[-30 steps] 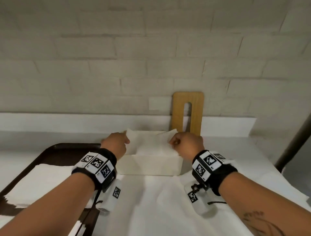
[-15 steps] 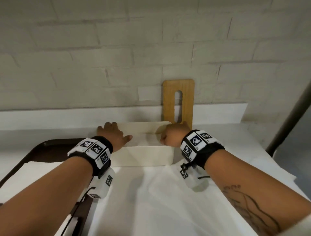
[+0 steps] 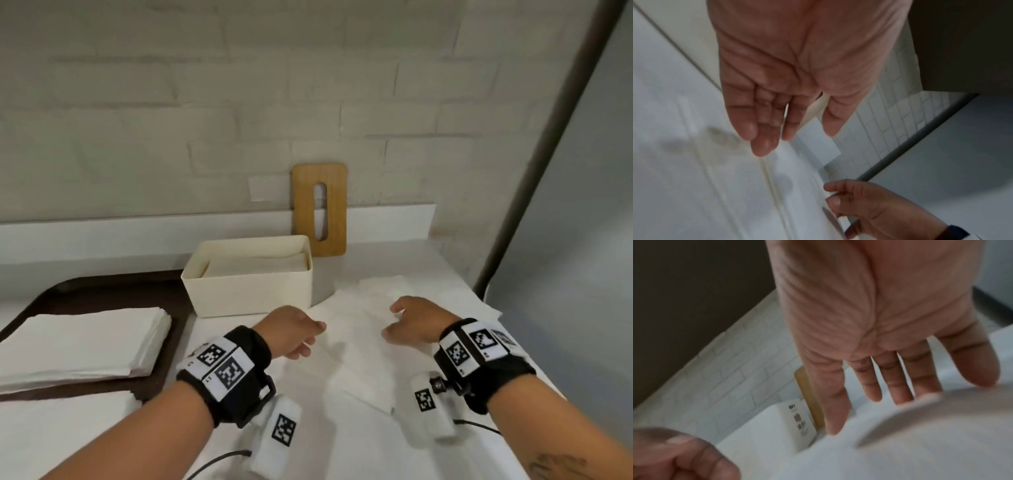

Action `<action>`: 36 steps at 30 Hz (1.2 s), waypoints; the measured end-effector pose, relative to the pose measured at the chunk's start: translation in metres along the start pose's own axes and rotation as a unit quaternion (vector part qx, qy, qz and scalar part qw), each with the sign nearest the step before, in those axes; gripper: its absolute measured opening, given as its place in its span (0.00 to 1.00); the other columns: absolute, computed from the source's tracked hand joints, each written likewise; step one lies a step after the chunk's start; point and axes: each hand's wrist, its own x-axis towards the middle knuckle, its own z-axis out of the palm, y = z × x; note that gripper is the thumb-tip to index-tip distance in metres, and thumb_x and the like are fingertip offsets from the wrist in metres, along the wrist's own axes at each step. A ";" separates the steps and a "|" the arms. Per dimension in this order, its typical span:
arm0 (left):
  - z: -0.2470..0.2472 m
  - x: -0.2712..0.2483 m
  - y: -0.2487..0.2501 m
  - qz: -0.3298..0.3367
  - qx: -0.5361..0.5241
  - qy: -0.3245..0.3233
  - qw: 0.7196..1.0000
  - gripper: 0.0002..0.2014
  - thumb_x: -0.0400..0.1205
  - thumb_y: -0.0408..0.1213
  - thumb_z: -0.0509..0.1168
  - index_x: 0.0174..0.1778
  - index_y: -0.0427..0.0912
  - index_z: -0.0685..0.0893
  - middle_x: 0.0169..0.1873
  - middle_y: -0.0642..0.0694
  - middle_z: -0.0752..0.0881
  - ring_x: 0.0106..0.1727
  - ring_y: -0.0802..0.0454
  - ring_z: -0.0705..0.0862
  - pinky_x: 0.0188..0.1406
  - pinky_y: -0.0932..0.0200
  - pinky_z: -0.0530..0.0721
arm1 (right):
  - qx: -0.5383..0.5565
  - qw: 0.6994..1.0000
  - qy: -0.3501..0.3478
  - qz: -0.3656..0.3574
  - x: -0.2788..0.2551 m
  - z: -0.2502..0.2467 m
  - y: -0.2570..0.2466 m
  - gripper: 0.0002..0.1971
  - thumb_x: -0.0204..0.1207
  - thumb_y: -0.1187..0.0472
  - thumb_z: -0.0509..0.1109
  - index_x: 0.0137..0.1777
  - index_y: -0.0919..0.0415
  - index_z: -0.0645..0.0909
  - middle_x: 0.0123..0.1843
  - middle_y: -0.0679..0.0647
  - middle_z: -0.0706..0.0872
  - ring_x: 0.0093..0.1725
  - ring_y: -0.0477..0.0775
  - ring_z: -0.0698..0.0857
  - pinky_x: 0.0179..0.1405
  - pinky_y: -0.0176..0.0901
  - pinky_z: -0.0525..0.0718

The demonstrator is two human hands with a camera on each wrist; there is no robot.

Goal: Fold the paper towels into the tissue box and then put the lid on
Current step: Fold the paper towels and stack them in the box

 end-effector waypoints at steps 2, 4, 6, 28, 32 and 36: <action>0.021 0.001 -0.006 -0.025 -0.017 -0.025 0.999 0.10 0.82 0.41 0.63 0.45 0.37 0.78 0.36 0.45 0.81 0.32 0.53 0.81 0.33 0.64 0.79 | 0.003 1.000 -0.003 0.013 -0.011 0.010 0.006 0.37 0.69 0.50 0.75 0.76 0.57 0.65 0.75 0.54 0.72 0.72 0.53 0.74 0.68 0.40 0.73; 0.035 0.003 -0.011 -0.043 -0.057 -0.032 0.997 0.09 0.82 0.40 0.64 0.46 0.36 0.78 0.37 0.44 0.81 0.32 0.53 0.82 0.33 0.63 0.80 | -0.004 1.000 0.006 0.018 -0.018 0.017 0.009 0.42 0.67 0.49 0.77 0.78 0.57 0.61 0.76 0.54 0.69 0.73 0.54 0.72 0.71 0.45 0.73; 0.043 0.003 -0.014 -0.051 -0.124 -0.025 0.991 0.07 0.81 0.37 0.64 0.43 0.36 0.77 0.35 0.42 0.81 0.32 0.51 0.81 0.34 0.61 0.81 | -0.022 0.999 0.010 0.029 -0.023 0.022 0.009 0.44 0.65 0.47 0.78 0.78 0.57 0.60 0.75 0.55 0.69 0.73 0.55 0.72 0.72 0.49 0.74; 0.061 -0.013 -0.031 0.016 -0.343 -0.060 0.937 0.18 0.76 0.42 0.71 0.60 0.39 0.80 0.54 0.43 0.88 0.51 0.47 0.85 0.54 0.54 0.82 | 0.280 0.944 0.043 -0.168 -0.064 0.014 -0.020 0.21 0.66 0.52 0.76 0.56 0.60 0.80 0.54 0.58 0.89 0.54 0.60 0.87 0.60 0.61 0.84; 0.057 -0.030 -0.025 0.143 -0.407 -0.087 0.898 0.24 0.75 0.38 0.70 0.68 0.40 0.79 0.62 0.39 0.85 0.65 0.40 0.83 0.68 0.40 0.77 | 0.373 0.908 -0.018 -0.188 -0.073 0.017 -0.019 0.35 0.55 0.47 0.80 0.64 0.56 0.75 0.60 0.55 0.88 0.58 0.58 0.88 0.62 0.62 0.83; 0.040 -0.042 -0.023 0.215 -0.367 -0.056 0.903 0.30 0.64 0.38 0.76 0.64 0.40 0.82 0.60 0.38 0.87 0.61 0.40 0.85 0.60 0.47 0.84 | 0.447 0.865 -0.062 -0.219 -0.080 0.018 -0.023 0.35 0.61 0.56 0.81 0.69 0.57 0.73 0.64 0.54 0.86 0.63 0.56 0.85 0.67 0.58 0.81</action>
